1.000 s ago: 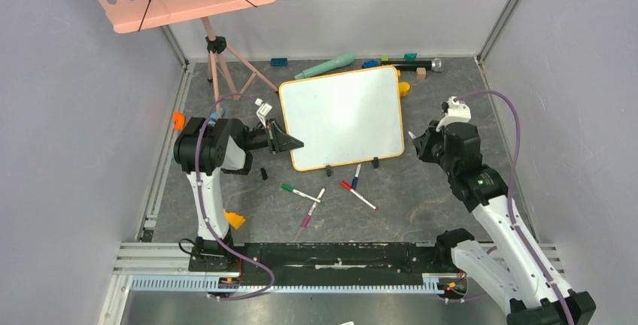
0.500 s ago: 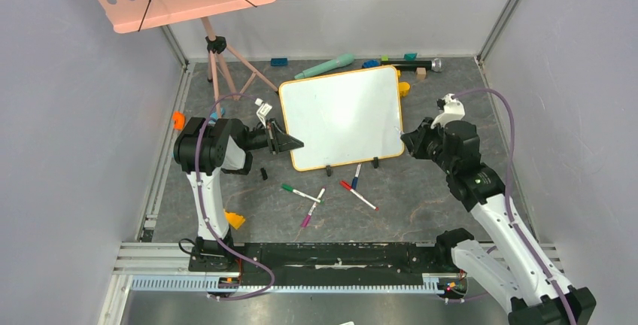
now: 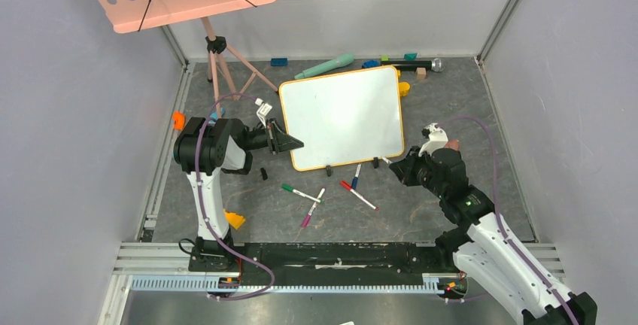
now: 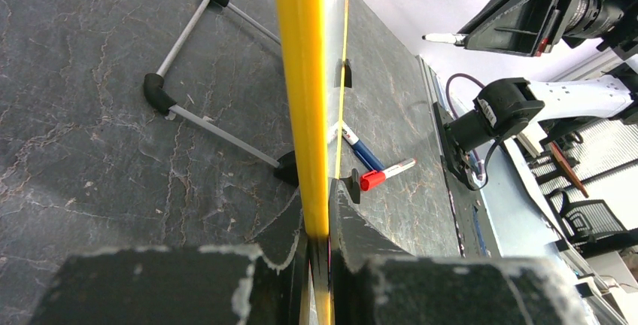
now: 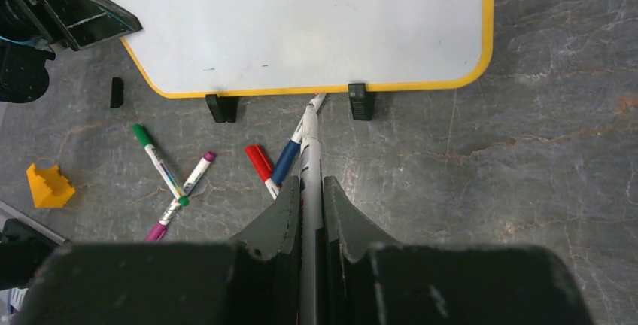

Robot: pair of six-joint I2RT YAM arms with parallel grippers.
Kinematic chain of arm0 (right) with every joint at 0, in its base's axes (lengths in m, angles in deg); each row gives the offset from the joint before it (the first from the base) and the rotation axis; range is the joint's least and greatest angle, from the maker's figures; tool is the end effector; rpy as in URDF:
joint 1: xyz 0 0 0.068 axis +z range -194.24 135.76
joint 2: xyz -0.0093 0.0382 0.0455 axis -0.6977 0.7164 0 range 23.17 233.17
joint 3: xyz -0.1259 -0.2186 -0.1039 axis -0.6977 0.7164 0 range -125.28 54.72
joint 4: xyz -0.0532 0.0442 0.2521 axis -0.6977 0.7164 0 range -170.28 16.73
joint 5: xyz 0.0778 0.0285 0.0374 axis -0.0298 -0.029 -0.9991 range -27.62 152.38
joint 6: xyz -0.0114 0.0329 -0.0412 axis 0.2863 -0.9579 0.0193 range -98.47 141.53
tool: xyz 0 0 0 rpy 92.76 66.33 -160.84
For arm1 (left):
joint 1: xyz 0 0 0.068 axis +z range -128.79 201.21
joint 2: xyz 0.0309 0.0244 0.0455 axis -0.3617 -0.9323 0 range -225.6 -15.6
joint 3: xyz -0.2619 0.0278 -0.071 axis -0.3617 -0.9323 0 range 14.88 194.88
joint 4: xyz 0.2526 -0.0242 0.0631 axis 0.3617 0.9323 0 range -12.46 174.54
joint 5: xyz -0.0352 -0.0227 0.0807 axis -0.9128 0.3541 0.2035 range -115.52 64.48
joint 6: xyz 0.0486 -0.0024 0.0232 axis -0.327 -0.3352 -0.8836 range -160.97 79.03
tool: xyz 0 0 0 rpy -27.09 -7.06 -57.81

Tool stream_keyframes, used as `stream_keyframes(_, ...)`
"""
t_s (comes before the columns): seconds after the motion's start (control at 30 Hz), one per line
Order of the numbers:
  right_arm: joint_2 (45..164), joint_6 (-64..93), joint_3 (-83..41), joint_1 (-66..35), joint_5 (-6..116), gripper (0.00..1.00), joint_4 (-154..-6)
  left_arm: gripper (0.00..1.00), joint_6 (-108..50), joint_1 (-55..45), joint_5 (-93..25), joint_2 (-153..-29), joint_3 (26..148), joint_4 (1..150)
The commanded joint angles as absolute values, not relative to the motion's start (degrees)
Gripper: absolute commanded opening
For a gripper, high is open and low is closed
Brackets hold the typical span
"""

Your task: Write a sentence on the whiteboard

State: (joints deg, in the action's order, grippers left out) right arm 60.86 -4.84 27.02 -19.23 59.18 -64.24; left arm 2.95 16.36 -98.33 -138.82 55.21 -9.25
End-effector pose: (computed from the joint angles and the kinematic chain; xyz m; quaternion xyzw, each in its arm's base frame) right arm 0.1452 0.0699 0.2434 -0.0047 0.8480 0.2508 0.4669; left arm 0.3347 -0.0625 0.1044 0.2250 0.6629 -0.6118 0.3684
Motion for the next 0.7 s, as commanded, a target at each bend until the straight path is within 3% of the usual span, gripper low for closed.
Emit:
stream_keyframes(0.0, 58.34, -4.37, 27.82, -19.06, 59.71, 0.0, -66.19, 0.02, -9.49, 17.32, -93.59, -141.55, 55.51, -11.67)
stream_keyframes(0.3, 61.47, -1.17, 25.2, -19.03, 60.19, 0.0, -66.61, 0.02, -9.47, 17.21, -93.59, -141.63, 55.52, -11.7)
stream_keyframes(0.67, 67.17, 2.95, 16.2, -19.01, 69.2, 0.0, -59.95, 0.02, -9.63, 17.21, -93.82, -141.63, 55.56, -11.67)
